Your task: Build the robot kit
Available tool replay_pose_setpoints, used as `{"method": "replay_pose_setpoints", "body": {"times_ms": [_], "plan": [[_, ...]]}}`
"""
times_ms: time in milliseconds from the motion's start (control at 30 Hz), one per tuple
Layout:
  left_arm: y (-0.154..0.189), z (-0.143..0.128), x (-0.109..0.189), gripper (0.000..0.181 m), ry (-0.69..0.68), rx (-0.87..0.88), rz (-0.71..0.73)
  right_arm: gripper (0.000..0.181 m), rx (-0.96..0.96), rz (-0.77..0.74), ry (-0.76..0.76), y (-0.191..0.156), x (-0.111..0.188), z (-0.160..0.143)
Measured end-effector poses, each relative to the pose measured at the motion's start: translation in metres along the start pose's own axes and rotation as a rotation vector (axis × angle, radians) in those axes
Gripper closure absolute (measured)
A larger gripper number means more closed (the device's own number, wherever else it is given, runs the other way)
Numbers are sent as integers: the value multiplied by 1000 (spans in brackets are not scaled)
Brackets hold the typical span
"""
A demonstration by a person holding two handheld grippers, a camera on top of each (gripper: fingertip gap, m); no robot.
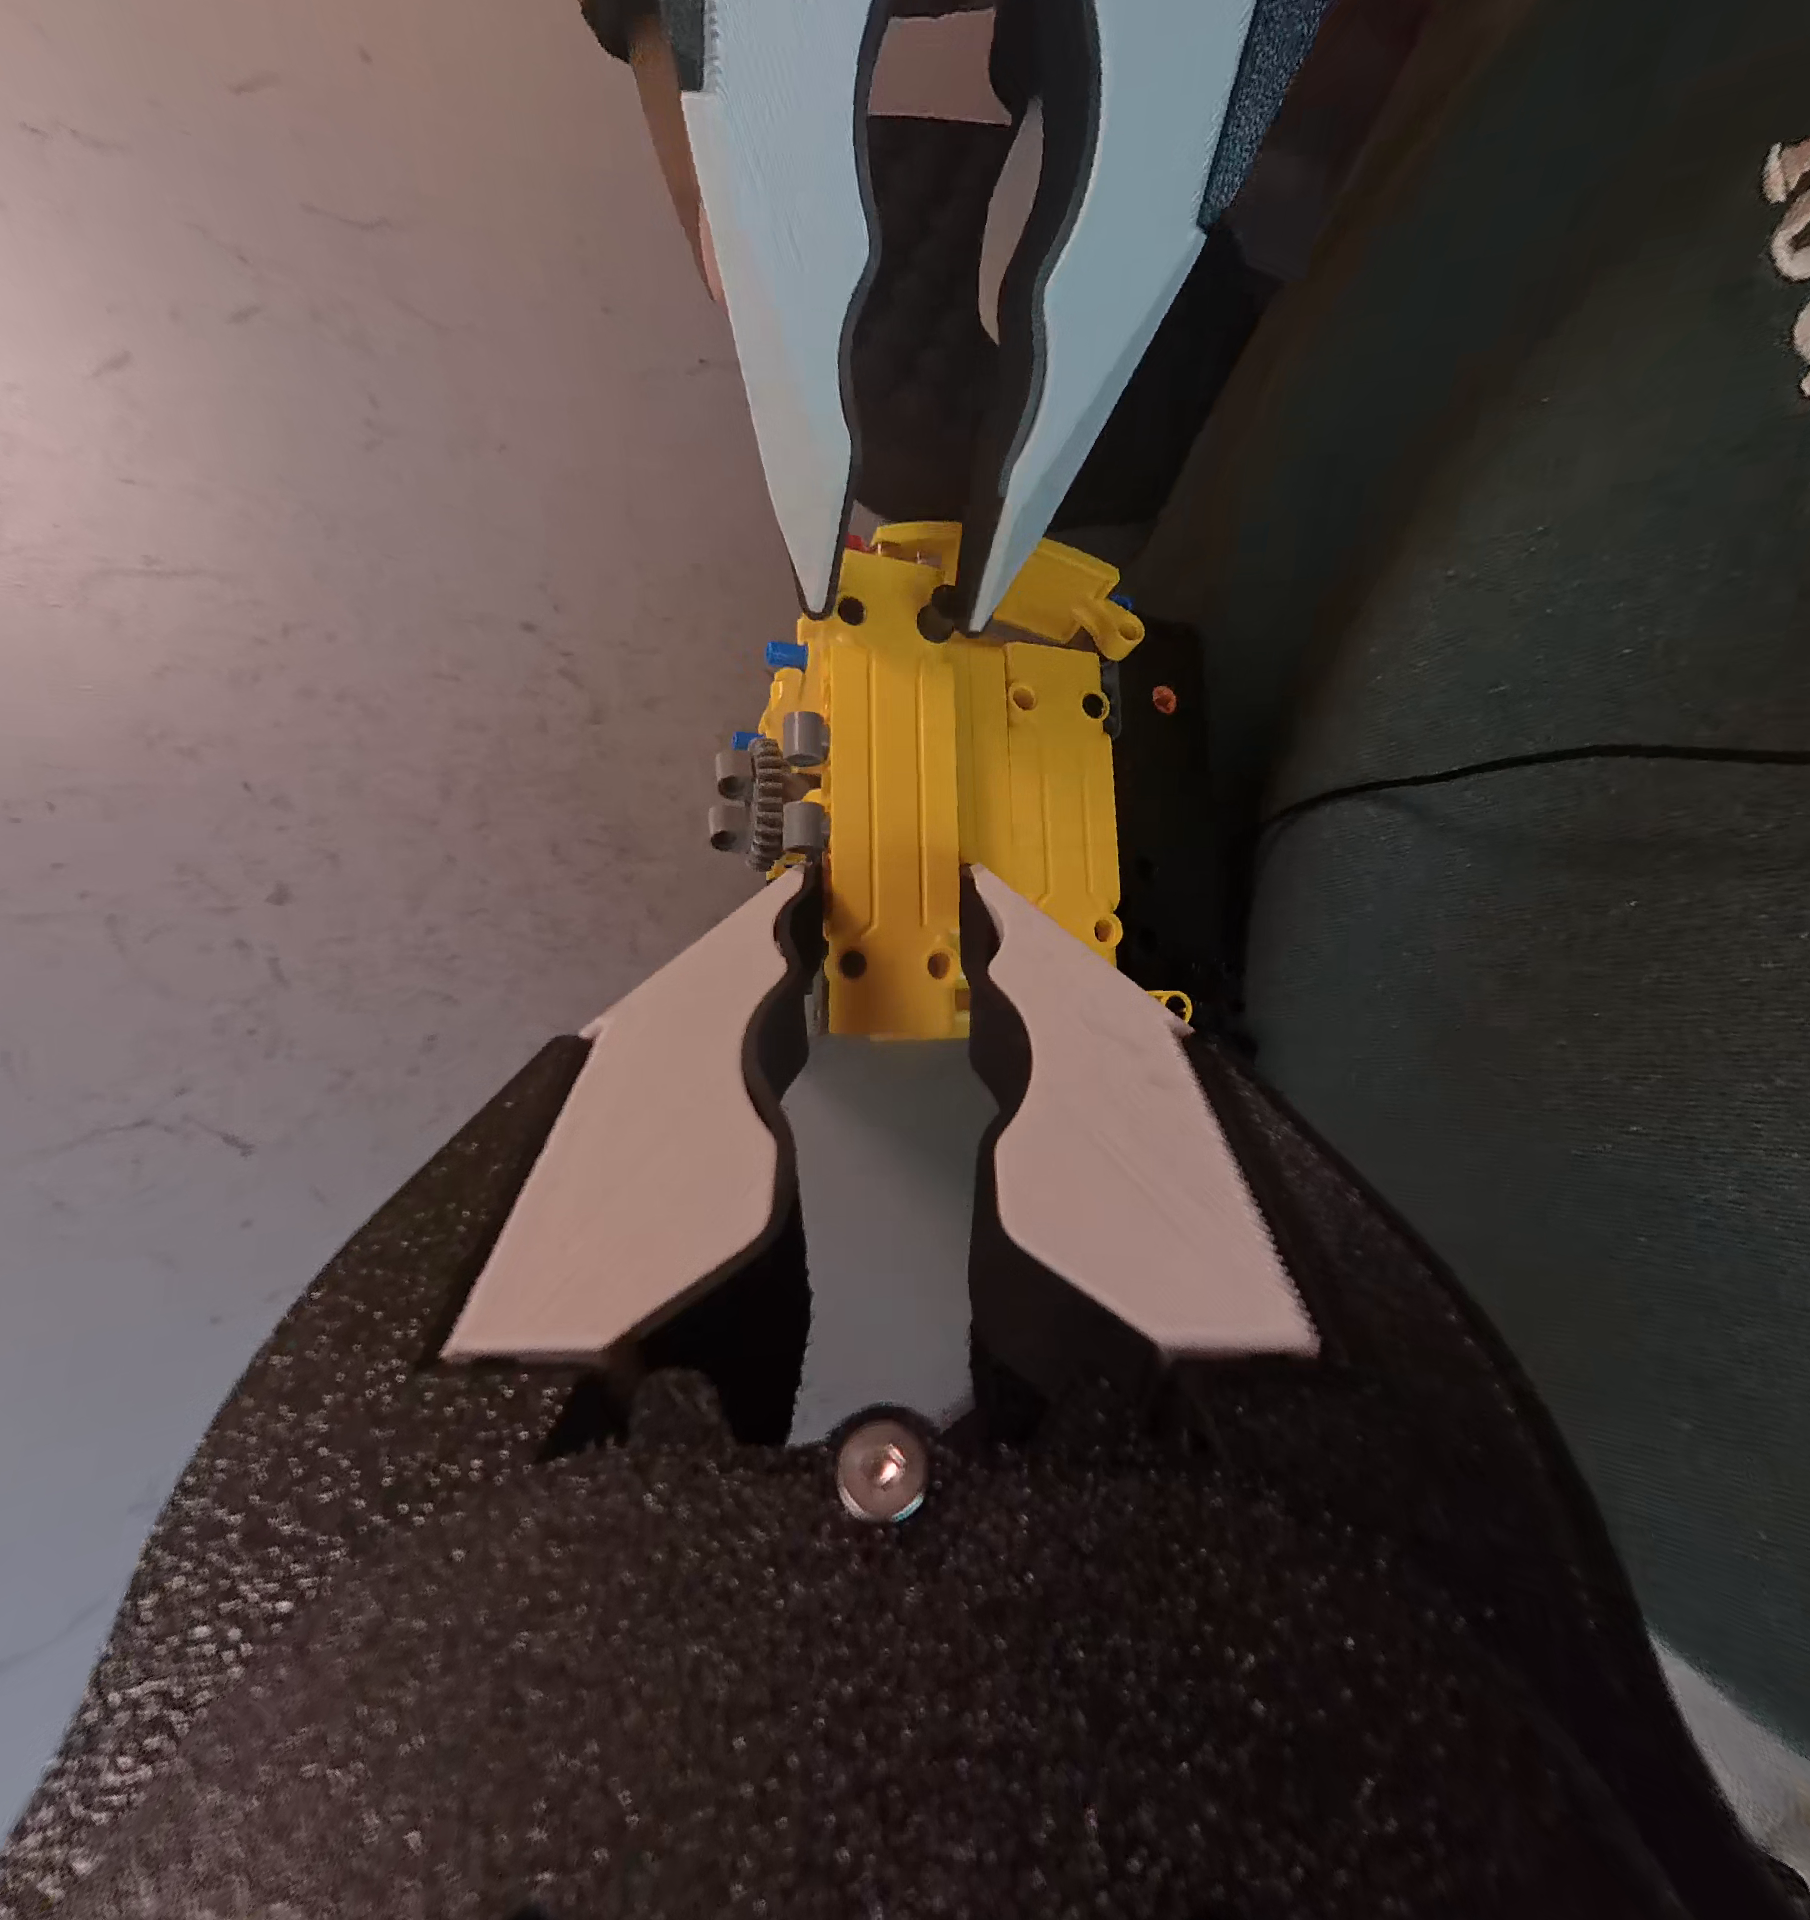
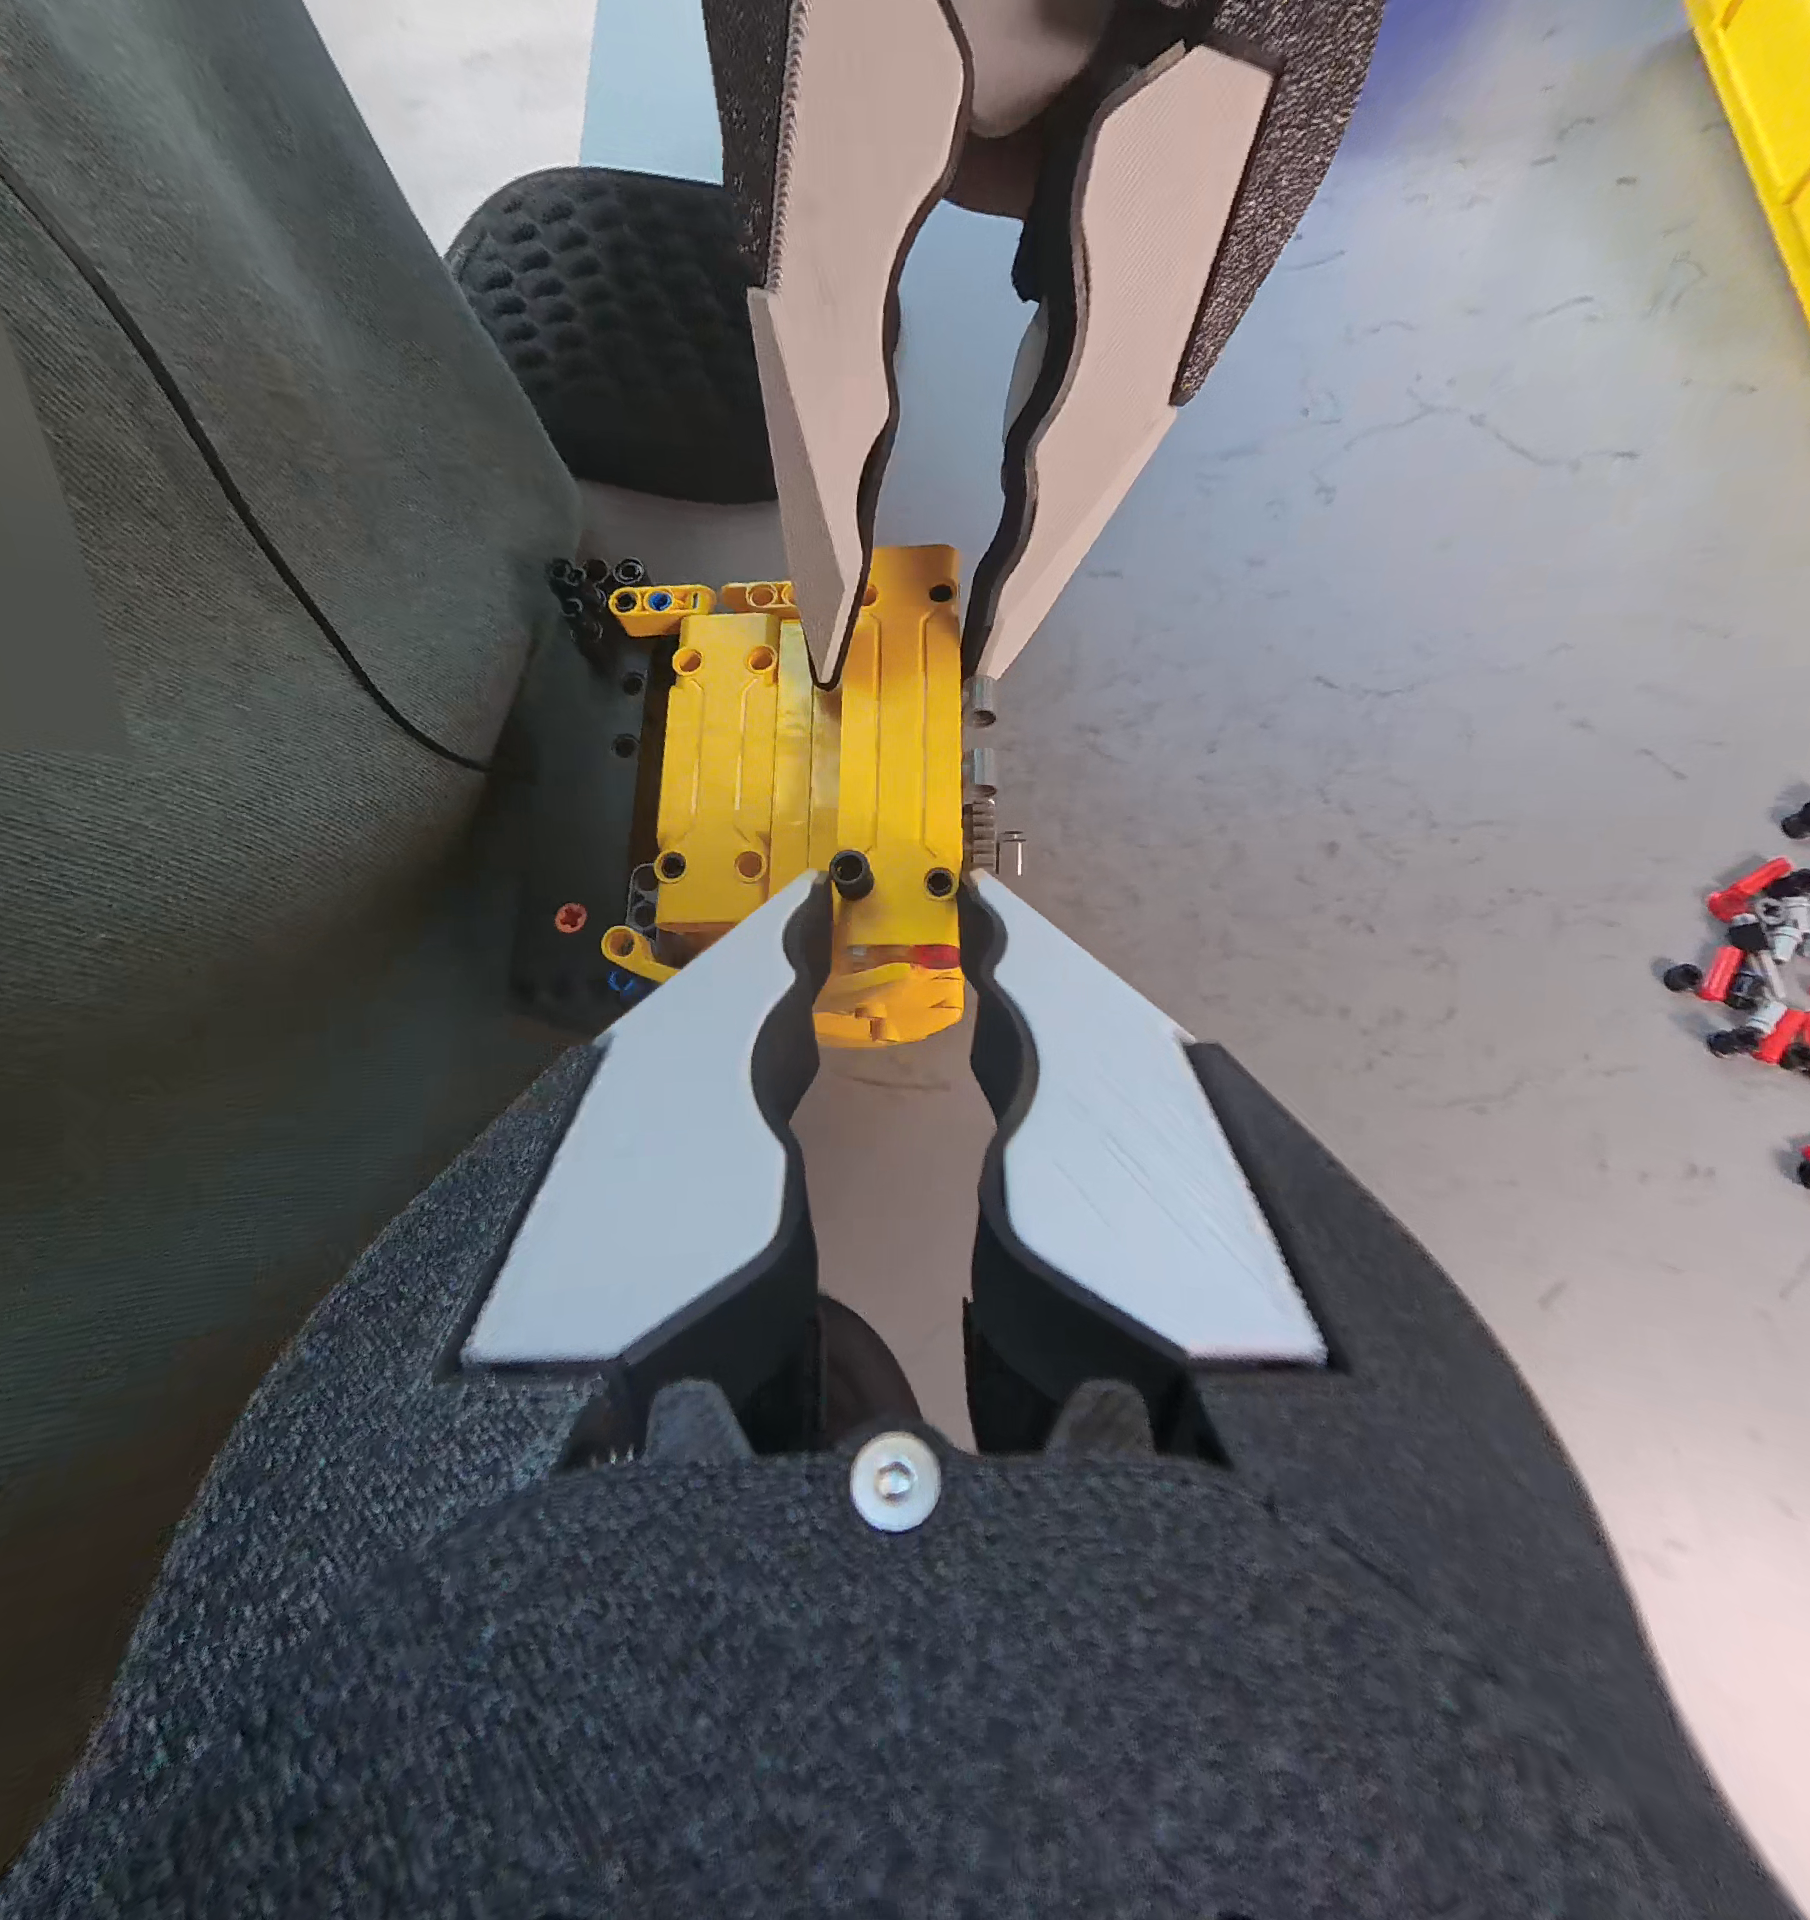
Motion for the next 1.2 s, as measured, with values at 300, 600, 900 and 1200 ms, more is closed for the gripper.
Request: {"method": "replay_pose_setpoints", "body": {"times_ms": [300, 600, 900, 1200], "plan": [[-6, -8, -2, 157, 75, 89, -75, 159, -52, 72, -18, 7, -1, 0], [-6, -18, -2, 156, 177, 93, -88, 157, -70, 105, -17, 10, -2, 0], [8, -36, 23, 147, 219, -23, 121, 149, 75, 6, -36, 2, -2, 1], [18, -38, 11, 157, 198, -36, 157, 158, 122, 102, 6, 10, -7, -2]]}}
Point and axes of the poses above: each gripper's, where its closed fingertips meet, x back along the fingers, z out of its top, y = z × x across the jaws, the point moved 10 cm from there along x, back along the fingers, and after that the axes turned 7 degrees about z, right-handed, at the moved point
